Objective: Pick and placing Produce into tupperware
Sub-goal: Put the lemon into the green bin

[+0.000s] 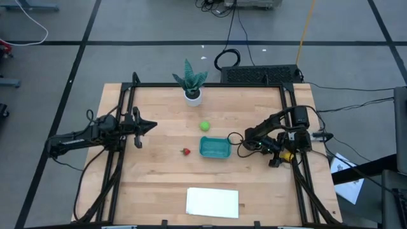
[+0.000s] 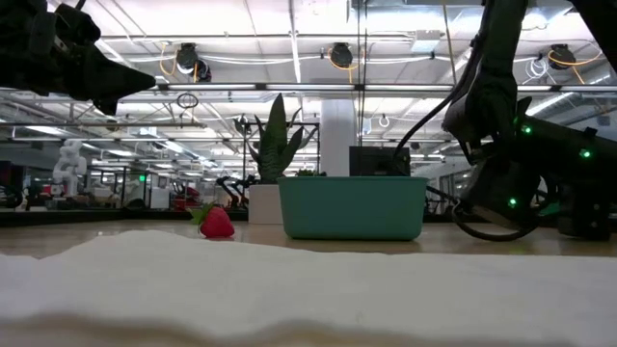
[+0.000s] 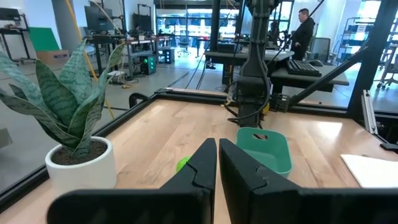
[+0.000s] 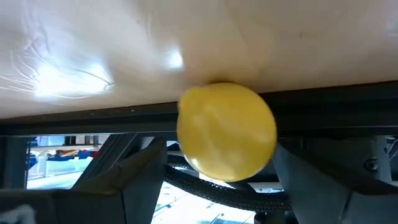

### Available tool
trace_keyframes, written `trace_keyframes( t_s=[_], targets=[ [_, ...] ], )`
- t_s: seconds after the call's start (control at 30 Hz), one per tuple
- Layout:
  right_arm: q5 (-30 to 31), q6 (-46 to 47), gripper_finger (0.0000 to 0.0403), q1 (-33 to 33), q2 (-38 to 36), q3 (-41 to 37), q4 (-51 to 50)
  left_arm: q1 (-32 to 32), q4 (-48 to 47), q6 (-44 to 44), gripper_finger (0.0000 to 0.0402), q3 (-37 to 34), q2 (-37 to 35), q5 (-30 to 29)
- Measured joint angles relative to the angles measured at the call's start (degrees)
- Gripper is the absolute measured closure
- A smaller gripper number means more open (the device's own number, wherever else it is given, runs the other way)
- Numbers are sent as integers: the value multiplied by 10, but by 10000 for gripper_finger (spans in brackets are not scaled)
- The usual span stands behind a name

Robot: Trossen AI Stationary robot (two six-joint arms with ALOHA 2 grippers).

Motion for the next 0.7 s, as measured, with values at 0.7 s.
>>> trace_keyframes(
  t_s=[0.7],
  targets=[
    [32, 13, 124, 22, 0, 18, 18, 0, 1, 0, 380, 0, 0, 0]
  ],
)
